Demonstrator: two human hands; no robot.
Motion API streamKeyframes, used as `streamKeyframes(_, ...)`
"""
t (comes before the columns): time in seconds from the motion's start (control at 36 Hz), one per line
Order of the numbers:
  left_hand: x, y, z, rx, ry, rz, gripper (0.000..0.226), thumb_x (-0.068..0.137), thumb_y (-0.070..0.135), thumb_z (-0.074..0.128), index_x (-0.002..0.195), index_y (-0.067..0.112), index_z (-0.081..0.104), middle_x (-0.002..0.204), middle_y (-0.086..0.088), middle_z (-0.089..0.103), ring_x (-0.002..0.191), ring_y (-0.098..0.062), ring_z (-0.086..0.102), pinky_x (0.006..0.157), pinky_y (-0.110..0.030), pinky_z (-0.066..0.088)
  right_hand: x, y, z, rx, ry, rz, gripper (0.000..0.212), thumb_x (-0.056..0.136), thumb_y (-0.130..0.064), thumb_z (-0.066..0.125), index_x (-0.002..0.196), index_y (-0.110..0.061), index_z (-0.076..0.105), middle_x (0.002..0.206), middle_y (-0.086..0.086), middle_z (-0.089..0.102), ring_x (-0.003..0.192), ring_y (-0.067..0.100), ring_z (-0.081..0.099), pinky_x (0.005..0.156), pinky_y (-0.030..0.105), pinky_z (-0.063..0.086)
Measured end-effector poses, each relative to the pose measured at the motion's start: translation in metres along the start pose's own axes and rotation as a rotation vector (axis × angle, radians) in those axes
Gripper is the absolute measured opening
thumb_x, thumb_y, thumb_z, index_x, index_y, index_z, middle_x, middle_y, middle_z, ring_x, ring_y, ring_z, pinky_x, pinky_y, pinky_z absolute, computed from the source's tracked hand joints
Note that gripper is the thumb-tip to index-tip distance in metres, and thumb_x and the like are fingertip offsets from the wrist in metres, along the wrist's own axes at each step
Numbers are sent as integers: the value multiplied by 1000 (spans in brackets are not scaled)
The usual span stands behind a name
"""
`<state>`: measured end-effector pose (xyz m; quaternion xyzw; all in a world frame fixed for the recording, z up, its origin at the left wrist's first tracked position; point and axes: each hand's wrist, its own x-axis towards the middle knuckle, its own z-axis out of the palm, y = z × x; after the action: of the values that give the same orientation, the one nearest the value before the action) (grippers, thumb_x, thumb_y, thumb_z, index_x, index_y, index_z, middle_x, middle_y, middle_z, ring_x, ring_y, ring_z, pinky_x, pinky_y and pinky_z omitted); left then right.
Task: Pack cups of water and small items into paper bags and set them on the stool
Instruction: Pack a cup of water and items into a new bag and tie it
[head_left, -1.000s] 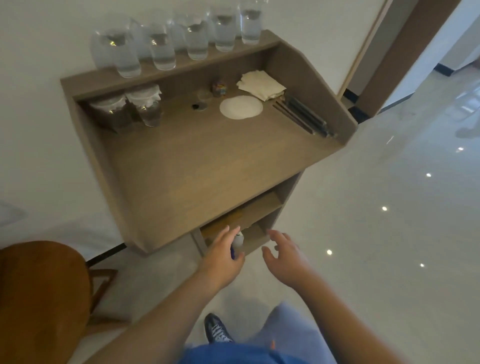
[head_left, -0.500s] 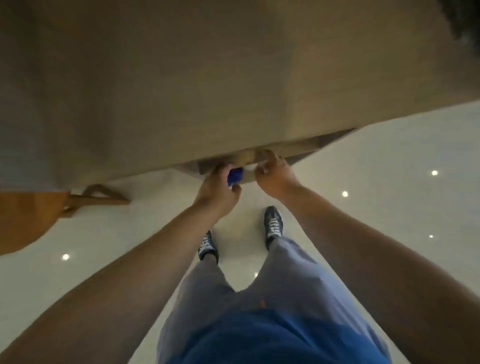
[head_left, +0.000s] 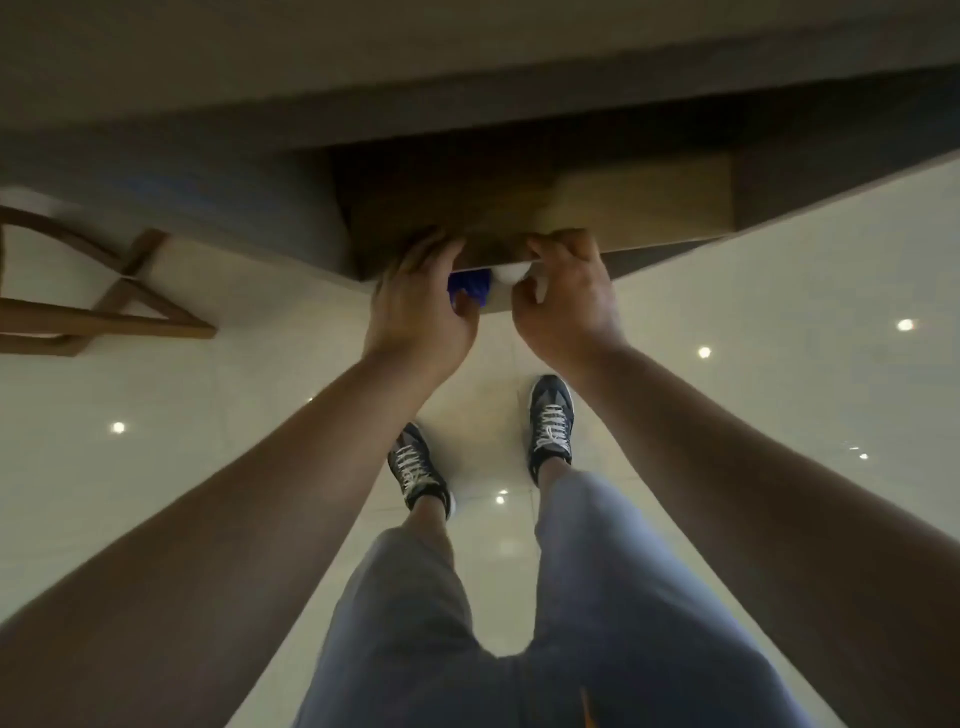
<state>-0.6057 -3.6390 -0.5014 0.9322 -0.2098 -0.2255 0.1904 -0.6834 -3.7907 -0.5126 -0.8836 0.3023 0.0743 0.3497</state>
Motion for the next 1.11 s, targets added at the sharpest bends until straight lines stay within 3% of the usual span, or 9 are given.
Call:
streamKeyframes(0.25,-5,-21,33,217,85,129,86,91,30,68,163,24,23,171,1,23,160,-25,12,129,-50,20,35,-3,-5,259,159,136,40,98,-24,59,137,-27,52,110,-6,65,91,13,67,69,26,56)
streamKeyframes(0.36,-5,-16,38,229,132,129,88,89,32,71,163,23,25,170,-1,26,160,-26,14,129,-49,18,57,-12,-15,220,141,171,50,103,-33,51,152,-26,45,127,0,60,101,18,65,82,34,59)
streamKeyframes(0.47,-6,-16,43,246,148,121,90,88,33,72,163,23,24,170,-3,25,160,-26,12,130,-50,15,54,-22,-10,118,94,138,58,105,-34,49,160,-27,34,145,4,43,108,18,51,87,30,46)
streamKeyframes(0.58,-7,-15,44,235,151,104,92,87,34,75,163,22,24,171,-3,24,161,-27,12,130,-51,14,47,-27,-4,127,139,105,62,102,-29,51,161,-26,31,149,6,40,108,17,46,90,28,44)
streamKeyframes(0.69,-7,-12,43,216,129,77,95,87,37,75,164,23,21,172,-3,20,161,-28,10,130,-52,13,45,-35,-2,74,170,97,72,101,-36,53,166,-25,23,153,6,38,128,28,49,99,29,41)
streamKeyframes(0.86,-7,-13,40,209,99,73,95,88,37,72,164,25,18,173,-1,16,160,-29,12,129,-54,14,49,-44,-8,-133,274,104,72,95,-52,53,159,-21,40,153,5,43,134,28,45,108,37,41)
streamKeyframes(0.97,-5,-12,38,212,79,62,92,89,39,70,164,26,17,174,-1,14,161,-29,11,130,-53,14,58,-46,-13,90,419,-16,55,95,-50,51,137,-17,61,132,3,60,119,18,56,93,22,49)
streamKeyframes(1.03,-6,-11,36,208,64,54,91,91,41,68,164,27,15,174,0,12,161,-28,9,130,-52,13,64,-49,-22,310,392,-2,38,98,-42,62,125,-16,63,115,-1,68,103,12,66,83,19,56)
streamKeyframes(1.11,-6,-9,32,182,54,52,89,91,41,68,164,28,17,173,1,14,160,-28,13,130,-50,14,76,-55,-37,657,232,110,12,96,-25,71,100,-13,69,97,7,75,90,23,77,82,32,64)
